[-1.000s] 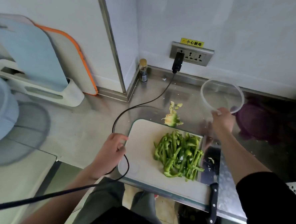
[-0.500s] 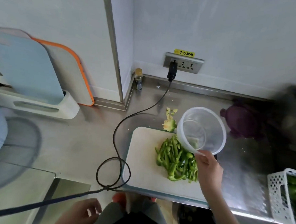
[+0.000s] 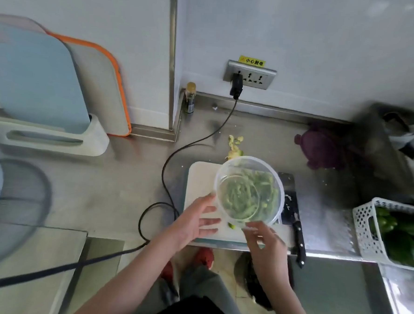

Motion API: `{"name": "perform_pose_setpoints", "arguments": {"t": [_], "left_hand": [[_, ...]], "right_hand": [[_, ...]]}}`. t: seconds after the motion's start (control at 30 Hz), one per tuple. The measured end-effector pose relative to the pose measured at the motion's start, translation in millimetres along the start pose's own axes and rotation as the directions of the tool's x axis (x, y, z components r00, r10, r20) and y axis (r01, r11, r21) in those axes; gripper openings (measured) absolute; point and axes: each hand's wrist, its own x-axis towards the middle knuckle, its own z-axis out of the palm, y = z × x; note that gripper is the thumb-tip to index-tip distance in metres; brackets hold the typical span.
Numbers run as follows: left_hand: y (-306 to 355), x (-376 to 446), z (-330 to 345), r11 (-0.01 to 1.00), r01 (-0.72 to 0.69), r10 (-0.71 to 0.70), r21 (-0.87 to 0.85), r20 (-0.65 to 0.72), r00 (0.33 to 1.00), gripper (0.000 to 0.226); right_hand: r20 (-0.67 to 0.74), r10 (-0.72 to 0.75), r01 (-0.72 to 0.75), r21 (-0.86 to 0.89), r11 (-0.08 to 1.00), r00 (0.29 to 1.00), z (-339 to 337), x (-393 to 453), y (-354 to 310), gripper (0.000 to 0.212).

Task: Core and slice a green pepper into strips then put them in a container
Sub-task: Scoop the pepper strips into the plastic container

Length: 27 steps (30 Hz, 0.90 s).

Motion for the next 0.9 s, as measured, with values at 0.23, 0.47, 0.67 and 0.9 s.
{"name": "perform_pose_setpoints", "arguments": {"t": [0.23,0.47,0.67,0.9], "left_hand": [[-7.5,7.6,-25.9,0.994,0.103,-0.101,0.02,-0.08,0.992,0.065],[-27.6,-9.0,-66.8,1.0,-0.012,0.018,0.021,-0.331,0.943,0.047],[-35.5,-11.7,-83.3,0.998,-0.034,0.053,0.058,-0.385,0.921,0.047],[-38.9,-5.8,-78.4,0.996,-0.079,0.047,-0.044,-0.492,0.87,0.046]], "right_hand": [[0.393,-0.051,0.051,0.011,0.999,0.918,-3.6,-28.7,-5.1,0.027],[-0.136,0.235,-0.227,0.072,0.971,0.962,-26.9,20.4,47.8,0.048],[-0.355,0.459,-0.53,-0.135,0.837,0.815,-6.9,18.2,87.8,0.06],[-0.044,0.534,-0.527,-0.251,0.812,0.844,59.8,0.3,72.6,0.068]]}}
